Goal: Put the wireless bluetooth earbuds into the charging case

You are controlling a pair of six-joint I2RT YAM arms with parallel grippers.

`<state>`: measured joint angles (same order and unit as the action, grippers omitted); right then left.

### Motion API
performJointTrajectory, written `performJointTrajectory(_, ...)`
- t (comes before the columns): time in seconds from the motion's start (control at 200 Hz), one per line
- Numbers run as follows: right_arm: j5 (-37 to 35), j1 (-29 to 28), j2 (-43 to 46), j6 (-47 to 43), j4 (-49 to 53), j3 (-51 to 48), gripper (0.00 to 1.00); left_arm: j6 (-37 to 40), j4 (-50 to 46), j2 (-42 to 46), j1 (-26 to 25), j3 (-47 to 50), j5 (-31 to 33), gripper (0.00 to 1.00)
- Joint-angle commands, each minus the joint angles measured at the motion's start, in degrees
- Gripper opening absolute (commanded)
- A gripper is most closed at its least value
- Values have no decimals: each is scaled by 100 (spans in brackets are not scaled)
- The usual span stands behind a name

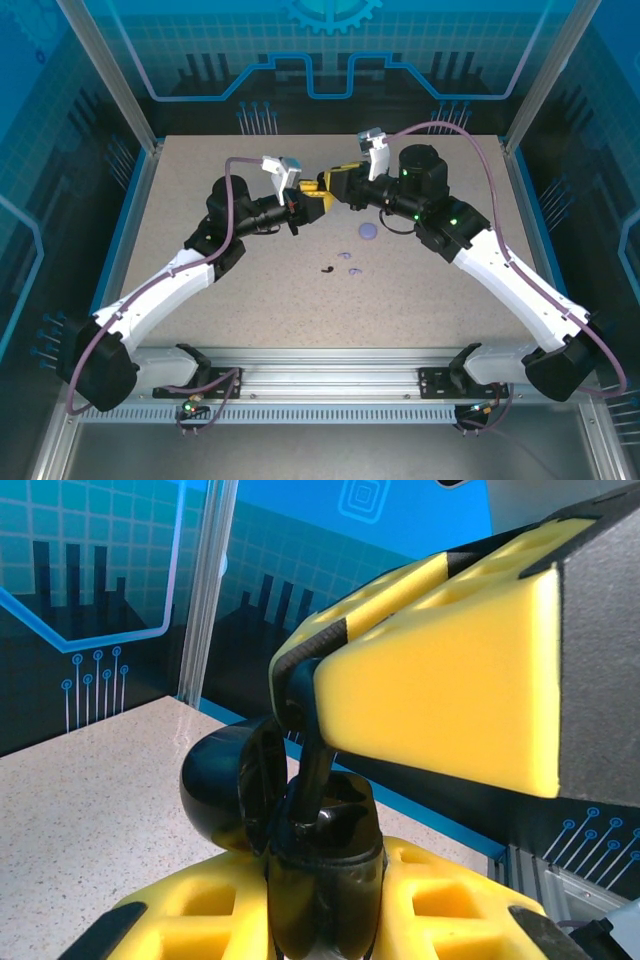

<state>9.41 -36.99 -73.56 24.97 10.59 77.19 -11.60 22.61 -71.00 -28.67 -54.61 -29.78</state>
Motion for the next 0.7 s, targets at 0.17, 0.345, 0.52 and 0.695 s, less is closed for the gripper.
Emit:
performJointTrajectory(0.17,-159,-37,170,-84,128,156,26,258,24,270,-41,-147,74,21)
performJointTrajectory(0.345,-141,-34,180,-75,136,153,26,275,-10,253,-43,-155,60,21)
performJointTrajectory(0.52,-47,-32,167,-55,136,173,26,302,-56,231,-43,-189,71,21)
performJointTrajectory(0.695,75,-36,175,-37,128,217,26,366,-137,192,-49,-226,36,21)
